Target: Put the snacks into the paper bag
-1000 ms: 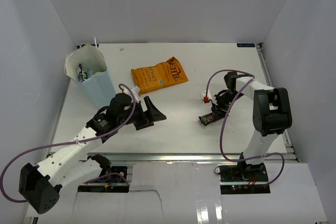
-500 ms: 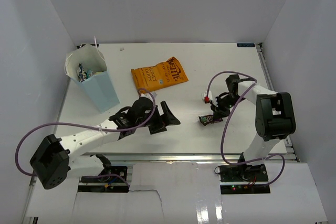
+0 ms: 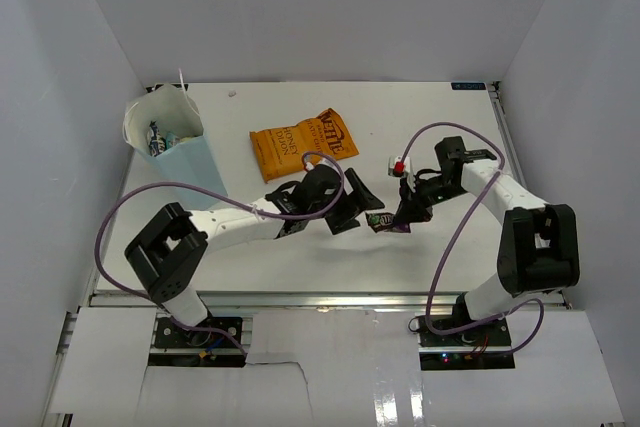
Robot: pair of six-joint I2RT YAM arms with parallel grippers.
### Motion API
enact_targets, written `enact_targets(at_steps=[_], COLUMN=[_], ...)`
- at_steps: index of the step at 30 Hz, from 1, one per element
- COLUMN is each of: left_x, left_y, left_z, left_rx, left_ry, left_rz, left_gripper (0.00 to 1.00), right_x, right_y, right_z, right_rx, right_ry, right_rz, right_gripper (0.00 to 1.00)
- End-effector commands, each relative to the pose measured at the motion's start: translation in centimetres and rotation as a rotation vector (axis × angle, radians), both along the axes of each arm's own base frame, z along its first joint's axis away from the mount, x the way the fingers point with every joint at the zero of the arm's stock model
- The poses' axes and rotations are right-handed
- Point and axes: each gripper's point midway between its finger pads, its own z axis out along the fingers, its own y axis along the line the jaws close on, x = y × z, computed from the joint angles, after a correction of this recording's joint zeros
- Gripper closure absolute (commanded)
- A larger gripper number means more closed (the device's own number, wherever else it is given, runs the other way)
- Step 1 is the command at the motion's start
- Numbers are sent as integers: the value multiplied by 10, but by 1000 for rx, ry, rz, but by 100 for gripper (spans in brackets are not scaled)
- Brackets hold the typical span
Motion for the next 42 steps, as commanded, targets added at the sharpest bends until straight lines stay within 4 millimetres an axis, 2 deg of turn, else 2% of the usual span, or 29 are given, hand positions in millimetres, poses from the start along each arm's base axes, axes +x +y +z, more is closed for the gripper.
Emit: enact_targets(at_steps=[1, 3, 6, 9, 10, 11, 14, 17, 20, 22, 23, 24, 25, 26, 27, 29, 30, 31, 32, 33, 34, 36, 37, 38, 39, 40, 41, 42], left_x=[12, 15, 18, 19, 21, 24, 24, 22, 19, 20, 20, 21, 25, 26, 29, 41, 43, 53, 61, 59, 74, 78, 90, 91, 101, 104, 104, 116], left_y=[-18, -19, -18, -17, -15, -13, -14, -14, -8, 1, 6, 14, 21, 30, 47, 72, 92, 111, 123, 145, 169, 207, 237, 253, 277, 287, 299, 321], left_z=[16, 13, 12, 15, 17, 18, 23, 28, 31, 28, 36, 35, 51, 53, 48, 82, 81, 91, 115, 128, 159, 183, 198, 227, 236, 248, 276, 280], left_rx=[-62, -58, -61, -81, -86, -85, -101, -112, -111, -80, -73, -45, -59, -26, 61, 92, 186, 215, 218, 269, 265, 344, 375, 378, 428, 443, 441, 474], left_ry=[1, 9, 12, 9, 1, -12, -24, -29, -36, -47, -75, -82, -114, -126, -157, -229, -257, -279, -323, -356, -401, -448, -462, -498, -519, -535, -572, -562], left_rz=[52, 71, 109, 117, 132, 152, 151, 142, 145, 165, 165, 174, 185, 193, 206, 251, 252, 287, 308, 308, 374, 408, 477, 509, 541, 561, 590, 640], left_gripper=[2, 6, 18, 31, 40, 44, 56, 68, 79, 82, 83, 83, 84, 85, 87, 87, 88, 88, 89, 89, 89, 89, 89, 89, 89, 89, 89, 89], right_x=[-10, -10, -4, -7, -6, -7, -9, -8, -6, -7, -6, -5, -2, 2, 5, 15, 18, 20, 23, 23, 22, 20, 20, 18, 17, 16, 15, 15], right_y=[17, 21, 26, 32, 35, 37, 42, 43, 44, 44, 44, 43, 41, 38, 37, 33, 31, 30, 29, 29, 29, 29, 28, 28, 28, 28, 27, 27], right_z=[21, 31, 38, 46, 49, 52, 51, 49, 51, 57, 58, 60, 67, 71, 77, 94, 99, 103, 106, 108, 106, 100, 96, 91, 87, 83, 80, 78], right_rx=[96, 131, 162, 199, 210, 219, 226, 228, 224, 220, 219, 215, 201, 199, 202, 212, 206, 206, 205, 203, 202, 199, 196, 191, 187, 185, 180, 180], right_ry=[83, 91, 93, 156, 173, 174, 190, 202, 211, 219, 203, 195, 168, 143, 123, 50, 21, 2, -16, -28, -27, -8, -1, 15, 25, 34, 44, 46], right_rz=[-74, -99, -149, -203, -223, -227, -241, -246, -246, -232, -214, -205, -194, -196, -194, -202, -206, -207, -209, -208, -205, -206, -208, -209, -208, -208, -209, -207], right_gripper=[92, 92, 92, 92, 92, 92, 92, 87, 76, 61, 50, 45, 40, 31, 27, 22, 21, 21, 21, 21, 21, 21, 21, 21, 22, 22, 22, 22])
